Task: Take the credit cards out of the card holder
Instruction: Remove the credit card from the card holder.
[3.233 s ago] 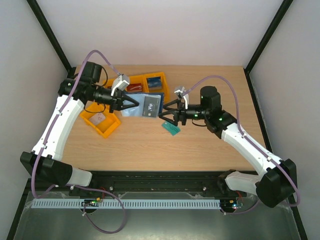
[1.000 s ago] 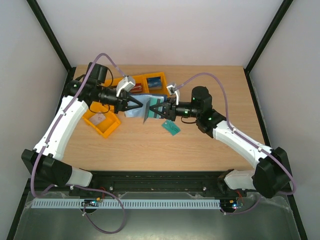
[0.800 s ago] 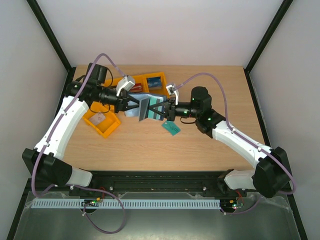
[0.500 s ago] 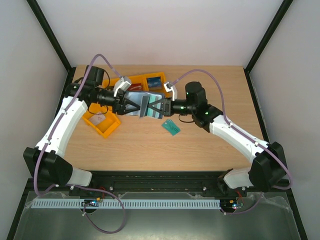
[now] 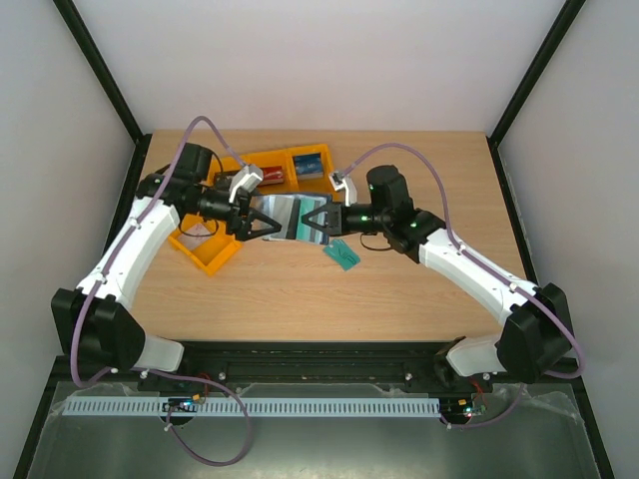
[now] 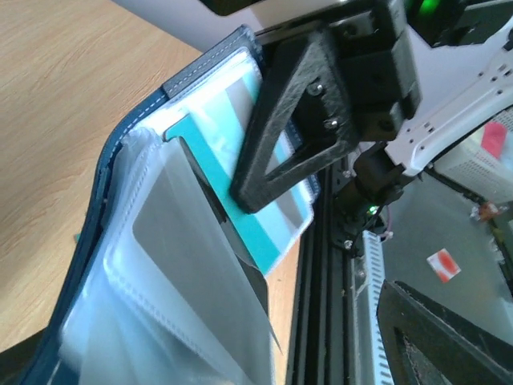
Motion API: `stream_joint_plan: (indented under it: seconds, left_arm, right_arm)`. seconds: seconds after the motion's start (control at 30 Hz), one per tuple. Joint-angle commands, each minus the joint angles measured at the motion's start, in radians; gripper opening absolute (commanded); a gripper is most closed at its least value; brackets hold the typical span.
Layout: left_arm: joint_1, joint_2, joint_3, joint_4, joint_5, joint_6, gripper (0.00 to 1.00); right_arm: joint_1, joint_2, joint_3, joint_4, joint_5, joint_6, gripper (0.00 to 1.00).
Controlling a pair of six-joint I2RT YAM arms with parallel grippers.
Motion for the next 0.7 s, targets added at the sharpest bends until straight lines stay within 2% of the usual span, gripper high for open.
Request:
stream_joint_plan:
  seconds: [0.0, 0.07, 0.1, 0.2, 0.23, 0.27, 0.4, 0.43, 0.5, 0.57, 0.67]
  left_arm:
    - [-0.042, 0.0, -0.035, 0.151, -0.056, -0.166, 0.77]
    - [-0.046, 0.005, -0.034, 0.164, -0.057, -0.184, 0.65]
    - [-0.045, 0.005, -0.032, 0.163, -0.056, -0.183, 0.55]
    - [-0.045, 0.001, -0.029, 0.147, -0.051, -0.169, 0.16]
    - [-0.044, -0.001, -0.029, 0.141, -0.048, -0.165, 0.06]
    - [-0.045, -0.003, -0.029, 0.131, -0.045, -0.157, 0.03]
    - [-0.035, -0.013, -0.03, 0.111, -0.033, -0.139, 0.02]
    - [-0.033, -0.016, -0.032, 0.115, -0.033, -0.147, 0.02]
    - [-0.031, -0.02, -0.039, 0.141, -0.04, -0.184, 0.02]
    - [-0.03, -0.022, -0.043, 0.169, -0.058, -0.226, 0.02]
    - [-0.031, -0.025, -0.04, 0.206, -0.122, -0.281, 0.02]
  right_arm:
    - [-0.004, -0.026, 0.024, 0.069, -0.067, 0.0, 0.02]
    - [-0.004, -0.035, 0.02, 0.076, -0.087, -0.015, 0.02]
    - [-0.004, -0.043, 0.017, 0.079, -0.094, -0.025, 0.02]
    - [-0.004, -0.062, 0.01, 0.081, -0.099, -0.054, 0.02]
    - [-0.005, -0.066, 0.011, 0.078, -0.098, -0.061, 0.02]
    - [-0.006, -0.066, 0.01, 0.072, -0.092, -0.069, 0.02]
    - [-0.028, -0.064, 0.015, 0.021, -0.024, -0.084, 0.02]
    - [-0.042, -0.069, 0.014, 0.006, 0.009, -0.084, 0.09]
    - [-0.074, -0.085, 0.014, -0.042, 0.127, -0.086, 0.4]
    - [-0.114, -0.105, 0.022, -0.116, 0.271, -0.09, 0.46]
    - [-0.138, -0.136, 0.057, -0.233, 0.581, -0.11, 0.46]
